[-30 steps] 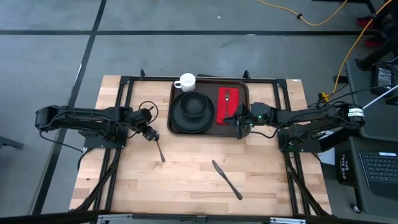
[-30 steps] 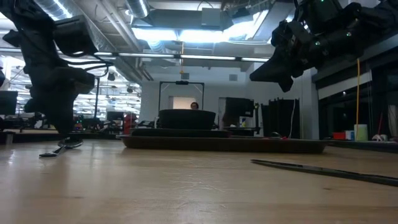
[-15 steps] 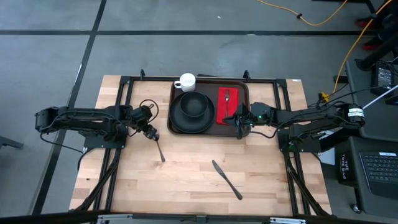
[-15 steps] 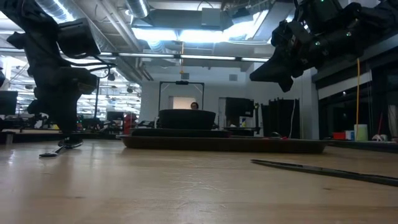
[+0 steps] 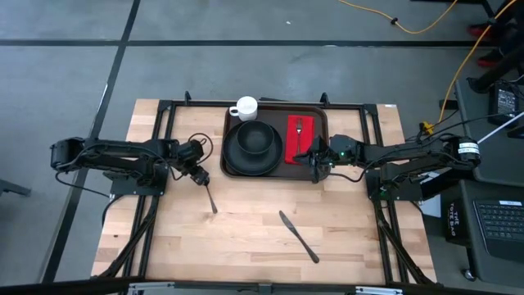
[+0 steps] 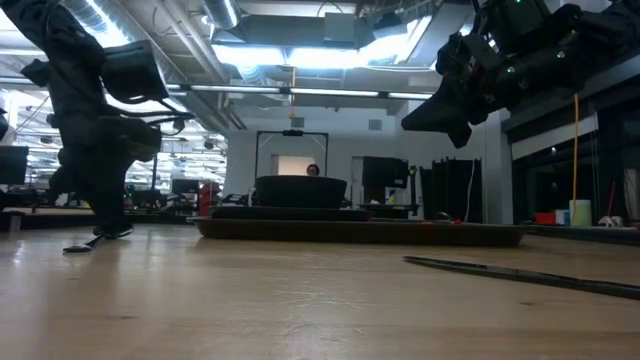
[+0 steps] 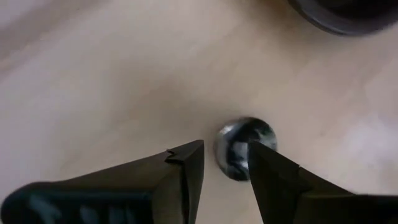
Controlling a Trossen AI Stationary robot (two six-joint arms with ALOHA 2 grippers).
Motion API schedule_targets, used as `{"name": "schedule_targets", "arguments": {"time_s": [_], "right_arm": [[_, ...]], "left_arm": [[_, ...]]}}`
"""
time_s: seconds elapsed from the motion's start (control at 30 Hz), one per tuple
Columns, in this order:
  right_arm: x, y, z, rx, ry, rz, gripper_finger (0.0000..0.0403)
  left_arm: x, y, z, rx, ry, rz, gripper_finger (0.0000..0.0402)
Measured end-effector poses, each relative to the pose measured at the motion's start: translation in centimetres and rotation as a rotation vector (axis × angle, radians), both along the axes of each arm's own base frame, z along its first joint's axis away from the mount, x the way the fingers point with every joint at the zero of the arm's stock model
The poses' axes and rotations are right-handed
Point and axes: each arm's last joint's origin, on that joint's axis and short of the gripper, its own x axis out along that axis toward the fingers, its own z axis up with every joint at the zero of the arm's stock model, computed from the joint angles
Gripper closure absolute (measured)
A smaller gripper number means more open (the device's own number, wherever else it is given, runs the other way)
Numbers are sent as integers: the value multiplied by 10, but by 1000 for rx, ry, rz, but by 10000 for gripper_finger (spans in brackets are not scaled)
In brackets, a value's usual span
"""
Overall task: Set up tray
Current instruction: Put the black spoon to the left of the black fork on the red napkin on the brown serving tray
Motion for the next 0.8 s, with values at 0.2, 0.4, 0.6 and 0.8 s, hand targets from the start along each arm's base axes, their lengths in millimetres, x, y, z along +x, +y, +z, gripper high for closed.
{"name": "schedule_targets", "arguments": {"time_s": [0.2, 0.4, 0.6, 0.8], "right_arm": [[0, 0, 0, 0, 0, 0, 377], [0, 0, 0, 0, 0, 0, 377], [0, 0, 0, 0, 0, 0, 377], [0, 0, 0, 3, 0, -1, 377]], "left_arm": [[0, -1, 0, -25, -7, -17, 288], [-3, -2, -5, -28, 3, -17, 288], [-6, -3, -14, -44, -8, -8, 288], [-5, -3, -14, -48, -29, -27, 292]]}}
